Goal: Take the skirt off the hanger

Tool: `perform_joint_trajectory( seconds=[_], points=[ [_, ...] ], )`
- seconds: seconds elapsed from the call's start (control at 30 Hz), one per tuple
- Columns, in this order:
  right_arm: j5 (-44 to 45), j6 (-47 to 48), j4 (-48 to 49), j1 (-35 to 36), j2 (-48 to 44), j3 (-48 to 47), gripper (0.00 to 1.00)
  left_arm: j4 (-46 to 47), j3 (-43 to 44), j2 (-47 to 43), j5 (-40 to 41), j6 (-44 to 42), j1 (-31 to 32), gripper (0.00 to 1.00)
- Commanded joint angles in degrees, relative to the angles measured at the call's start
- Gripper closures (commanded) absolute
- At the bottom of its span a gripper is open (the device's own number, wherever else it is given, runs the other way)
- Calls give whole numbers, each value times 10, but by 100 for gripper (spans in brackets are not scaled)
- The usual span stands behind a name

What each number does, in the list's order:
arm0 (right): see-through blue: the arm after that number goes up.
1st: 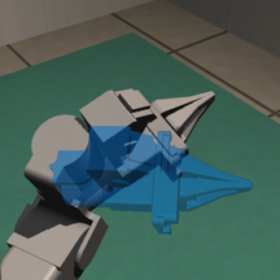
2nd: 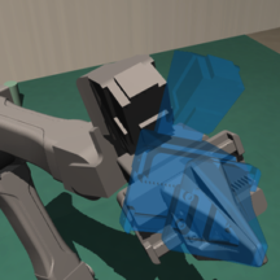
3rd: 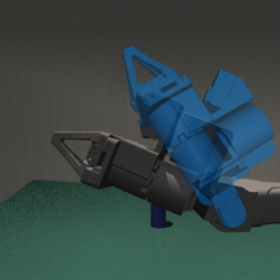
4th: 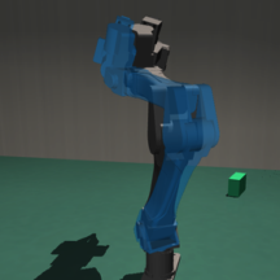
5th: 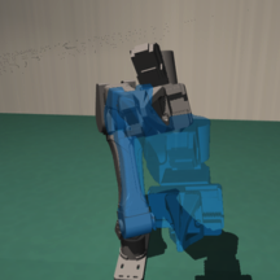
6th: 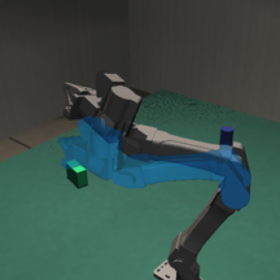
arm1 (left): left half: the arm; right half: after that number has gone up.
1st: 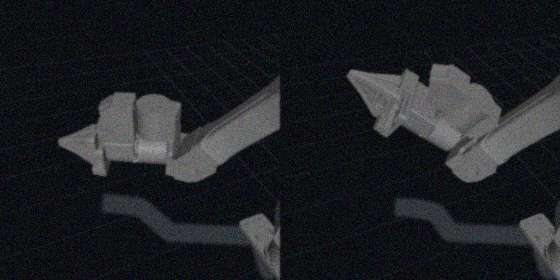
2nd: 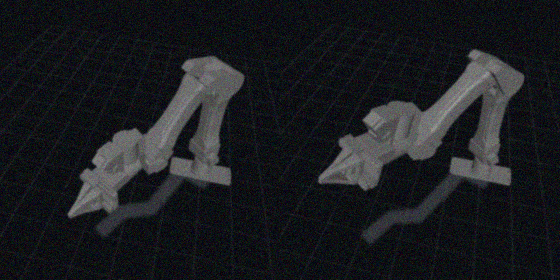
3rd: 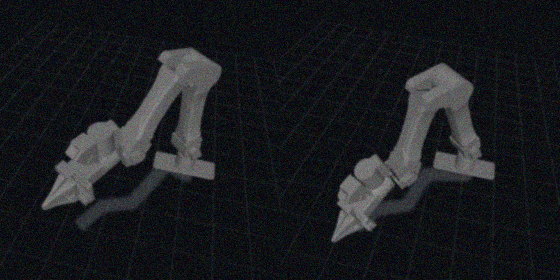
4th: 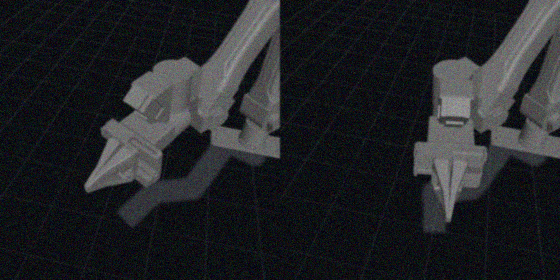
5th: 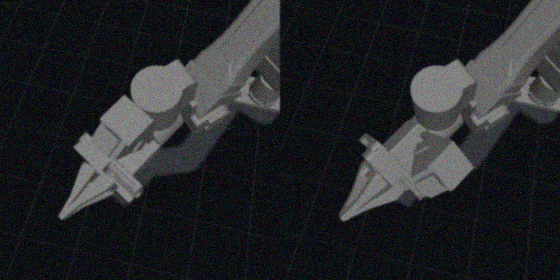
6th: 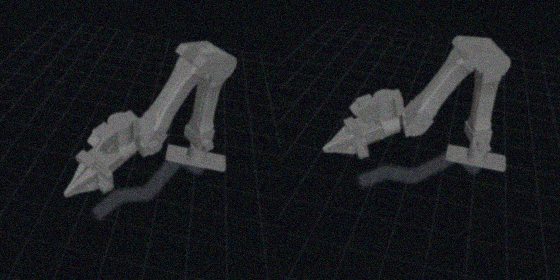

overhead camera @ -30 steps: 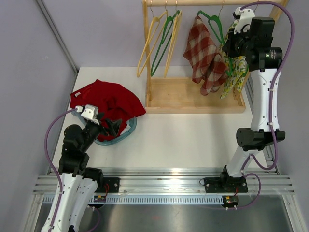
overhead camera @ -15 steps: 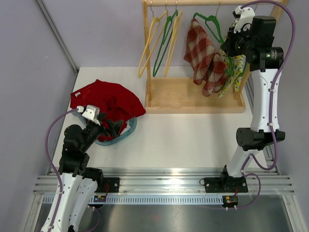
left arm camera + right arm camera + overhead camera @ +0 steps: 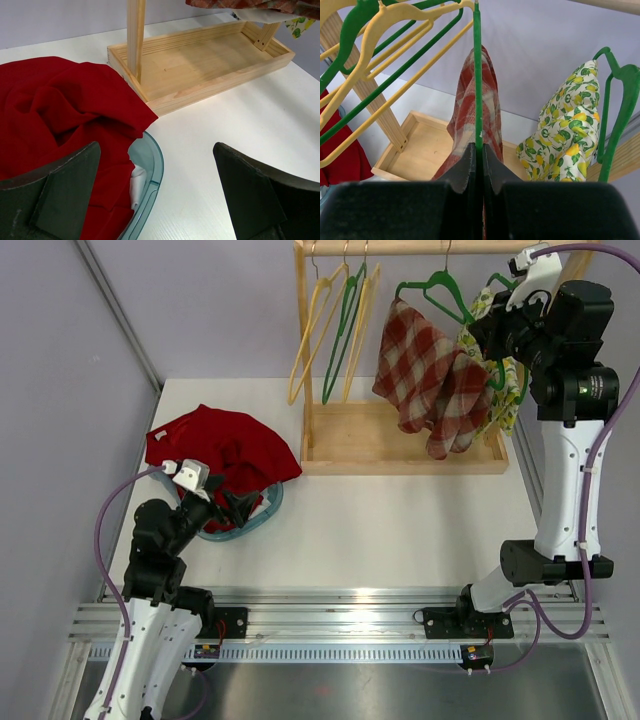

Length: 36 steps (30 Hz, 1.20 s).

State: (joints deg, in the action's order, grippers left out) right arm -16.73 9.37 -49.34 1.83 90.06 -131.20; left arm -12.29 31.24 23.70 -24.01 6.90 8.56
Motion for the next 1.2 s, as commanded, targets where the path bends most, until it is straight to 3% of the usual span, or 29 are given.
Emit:
perform_joint_trajectory(
  seconds=[0.0,0.23,0.63,0.77,0.93,1.03,1.17],
  points=[
    [-13,-1,87,1,-10,-3,100,33,-2,-5,-18,-3,3,1],
    [-33,1,86,2,-41,3,100,71,-14,-9,-64,5,13,1],
    [-79,50,51,1,-222,240,100,166,-22,22,-69,64,89,1],
    [-102,43,32,2,-277,326,100,183,-1,58,15,77,216,1],
    [-152,33,32,1,-326,427,100,290,6,133,190,121,417,1],
    [-177,23,42,-2,-349,476,100,377,16,222,284,136,514,1],
    [-211,5,58,-9,-370,518,100,440,82,371,361,151,589,1]
  ],
)
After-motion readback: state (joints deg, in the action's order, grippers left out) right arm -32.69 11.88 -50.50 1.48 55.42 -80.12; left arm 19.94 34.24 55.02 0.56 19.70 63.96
